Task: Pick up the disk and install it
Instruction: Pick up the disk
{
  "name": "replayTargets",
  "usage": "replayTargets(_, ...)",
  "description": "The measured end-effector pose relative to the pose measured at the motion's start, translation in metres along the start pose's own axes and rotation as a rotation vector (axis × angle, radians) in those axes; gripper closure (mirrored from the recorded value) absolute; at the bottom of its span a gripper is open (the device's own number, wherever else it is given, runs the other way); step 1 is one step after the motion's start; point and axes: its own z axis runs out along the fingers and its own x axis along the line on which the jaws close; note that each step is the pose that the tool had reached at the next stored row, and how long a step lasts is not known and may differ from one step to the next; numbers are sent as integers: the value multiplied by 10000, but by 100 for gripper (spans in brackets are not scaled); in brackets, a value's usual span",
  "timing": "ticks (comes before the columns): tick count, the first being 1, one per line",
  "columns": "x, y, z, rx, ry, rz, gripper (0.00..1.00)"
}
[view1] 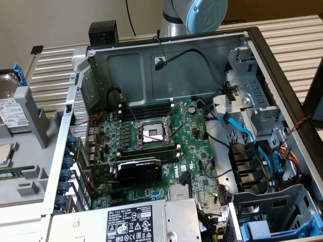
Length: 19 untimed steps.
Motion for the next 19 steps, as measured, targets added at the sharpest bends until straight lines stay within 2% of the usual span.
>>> replayTargets(4,0,0,-6,61,4,13,38)
replayTargets(12,2,-18,-8,63,3,53,38)
replayTargets(14,5,-19,-8,46,-2,79,38)
replayTargets(17,13,-19,-9,-14,-33,203,38)
replayTargets(19,14,-18,-8,-23,-51,298,38)
